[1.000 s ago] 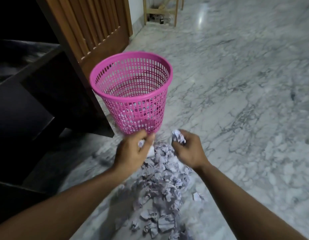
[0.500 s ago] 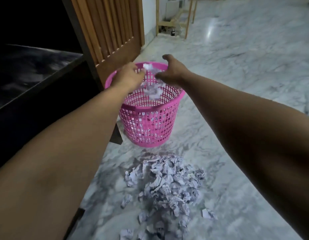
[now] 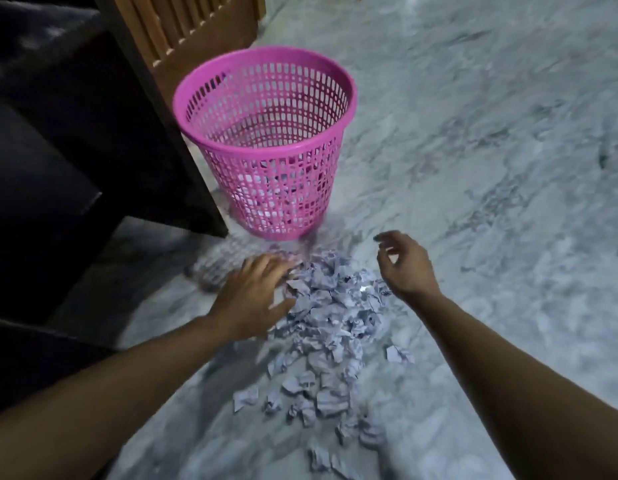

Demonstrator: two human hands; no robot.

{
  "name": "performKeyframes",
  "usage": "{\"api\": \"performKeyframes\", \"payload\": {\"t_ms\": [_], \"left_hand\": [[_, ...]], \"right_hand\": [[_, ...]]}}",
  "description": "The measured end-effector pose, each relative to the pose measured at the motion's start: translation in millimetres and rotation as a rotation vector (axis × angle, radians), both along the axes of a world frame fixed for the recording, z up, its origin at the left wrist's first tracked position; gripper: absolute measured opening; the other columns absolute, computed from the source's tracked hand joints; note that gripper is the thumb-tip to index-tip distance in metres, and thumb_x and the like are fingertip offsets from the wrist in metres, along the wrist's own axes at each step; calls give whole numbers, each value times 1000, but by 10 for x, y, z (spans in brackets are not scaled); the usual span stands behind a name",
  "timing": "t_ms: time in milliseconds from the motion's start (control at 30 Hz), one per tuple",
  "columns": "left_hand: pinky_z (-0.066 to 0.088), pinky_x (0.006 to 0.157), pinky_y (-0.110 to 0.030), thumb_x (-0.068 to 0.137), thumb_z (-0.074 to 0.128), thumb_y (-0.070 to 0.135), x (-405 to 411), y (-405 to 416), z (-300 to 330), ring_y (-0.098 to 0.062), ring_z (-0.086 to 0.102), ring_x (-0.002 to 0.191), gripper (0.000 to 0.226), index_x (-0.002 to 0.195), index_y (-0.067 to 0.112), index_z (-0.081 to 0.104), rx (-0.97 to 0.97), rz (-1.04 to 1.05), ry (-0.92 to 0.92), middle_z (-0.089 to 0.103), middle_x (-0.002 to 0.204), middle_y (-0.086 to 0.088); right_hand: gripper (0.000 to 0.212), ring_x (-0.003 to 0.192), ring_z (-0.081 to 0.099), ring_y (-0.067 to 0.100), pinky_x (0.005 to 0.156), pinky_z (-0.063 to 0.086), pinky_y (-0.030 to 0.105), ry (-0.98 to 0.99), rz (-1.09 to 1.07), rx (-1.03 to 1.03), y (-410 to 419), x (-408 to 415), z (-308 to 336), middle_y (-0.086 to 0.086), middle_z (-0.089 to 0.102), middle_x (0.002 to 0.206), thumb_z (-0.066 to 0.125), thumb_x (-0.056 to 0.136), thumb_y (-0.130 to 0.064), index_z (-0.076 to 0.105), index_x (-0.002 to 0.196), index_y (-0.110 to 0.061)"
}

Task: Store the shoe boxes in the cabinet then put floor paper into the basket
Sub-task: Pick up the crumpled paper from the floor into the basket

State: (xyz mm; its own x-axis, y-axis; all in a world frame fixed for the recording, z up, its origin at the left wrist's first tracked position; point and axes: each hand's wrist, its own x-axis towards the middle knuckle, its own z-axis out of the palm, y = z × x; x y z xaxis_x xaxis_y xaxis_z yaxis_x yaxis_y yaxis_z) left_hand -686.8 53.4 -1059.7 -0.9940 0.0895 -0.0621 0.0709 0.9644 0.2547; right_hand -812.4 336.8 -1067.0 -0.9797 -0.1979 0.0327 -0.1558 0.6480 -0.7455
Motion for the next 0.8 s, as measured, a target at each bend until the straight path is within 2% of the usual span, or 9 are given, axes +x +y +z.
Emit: {"api": "performKeyframes", "payload": {"t_ms": [67,100,167,233,333,433,533,633,800], "left_hand": [[16,124,-55,78,41,89,165,-154,-453,-34,-4,155,106,157,40,-8,-117,84,-281,-11,169,-4],[6,125,-54,72,38,96,212,-206,-606,-34,-16,154,114,155,42,-19,-110,120,-322,-24,166,-3],[3,124,-53,67,36,100,220,-254,-786,-36,-18,153,119,154,43,-23,-62,159,-304,-28,165,-4],[12,123,-57,68,38,99,150,-224,-866,-37,-11,154,116,153,48,-22,22,191,-304,-25,166,-2],[26,120,-55,78,40,91,51,-21,-923,-29,5,156,104,157,44,-10,114,124,-252,-6,170,2],[43,109,-44,92,53,65,5,292,-938,-27,30,146,78,157,39,19,194,45,-153,26,162,1],[52,90,-39,94,57,50,-1,482,-981,-24,50,123,56,144,30,39,228,11,-146,42,142,1],[53,77,-42,92,55,43,-15,554,-967,-27,56,105,43,129,24,44,266,-28,-182,48,127,-1],[45,63,-36,95,53,48,61,567,-778,-23,52,76,34,119,27,41,239,-46,-174,55,96,6]], "right_hand": [[40,119,61,31,97,52,44,-138,33,206,120,185,-390,11,62,131,59,97,-32,58,137,-25],[52,131,52,35,103,49,49,-209,31,286,135,241,-525,15,54,143,57,98,-43,48,147,-28],[76,149,28,37,114,38,57,-338,19,376,82,292,-672,17,31,162,53,95,-64,25,160,-35],[93,154,18,35,116,32,61,-407,72,462,-29,305,-719,12,19,167,49,87,-80,11,162,-40],[99,146,32,36,111,40,59,-340,174,544,-227,322,-745,12,31,159,49,79,-89,16,159,-43],[78,134,41,34,102,47,50,-249,259,552,-435,391,-810,11,41,147,60,87,-69,33,154,-37],[52,124,45,33,91,50,45,-213,283,553,-520,534,-857,10,46,134,58,95,-48,44,141,-26],[37,116,47,32,84,49,42,-211,284,509,-447,608,-883,10,50,124,55,96,-35,48,130,-21],[29,106,57,30,72,45,35,-161,201,386,-241,617,-794,7,64,113,53,94,-35,53,120,-22]]}}
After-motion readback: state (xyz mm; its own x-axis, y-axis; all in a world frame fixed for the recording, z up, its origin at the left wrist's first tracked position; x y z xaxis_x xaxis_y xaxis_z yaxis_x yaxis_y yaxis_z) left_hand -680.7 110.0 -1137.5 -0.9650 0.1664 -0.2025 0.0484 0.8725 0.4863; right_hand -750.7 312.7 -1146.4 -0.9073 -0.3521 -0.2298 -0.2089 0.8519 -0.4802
